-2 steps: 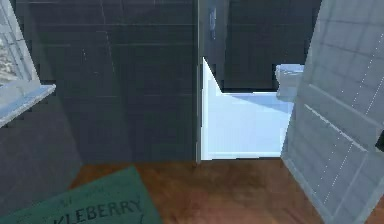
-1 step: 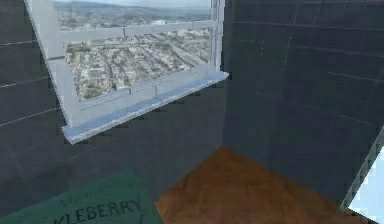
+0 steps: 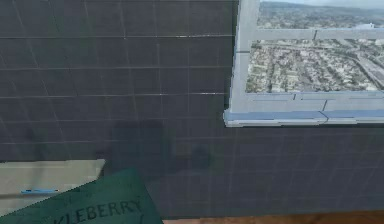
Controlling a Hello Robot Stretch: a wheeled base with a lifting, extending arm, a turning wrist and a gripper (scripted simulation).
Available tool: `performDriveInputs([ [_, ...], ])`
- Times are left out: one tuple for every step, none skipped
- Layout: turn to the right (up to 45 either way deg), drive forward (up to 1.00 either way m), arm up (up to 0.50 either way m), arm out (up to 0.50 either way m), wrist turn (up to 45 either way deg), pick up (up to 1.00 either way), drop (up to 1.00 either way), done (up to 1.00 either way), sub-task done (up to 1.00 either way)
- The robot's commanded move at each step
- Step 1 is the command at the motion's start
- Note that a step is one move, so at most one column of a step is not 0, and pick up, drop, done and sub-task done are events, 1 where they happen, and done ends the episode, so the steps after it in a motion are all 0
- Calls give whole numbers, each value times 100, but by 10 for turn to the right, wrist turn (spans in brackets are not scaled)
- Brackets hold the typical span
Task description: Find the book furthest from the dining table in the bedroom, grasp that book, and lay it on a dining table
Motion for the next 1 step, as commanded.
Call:
performDriveInputs([
  [-120,0,0,0,0,0,0,0,0],
])
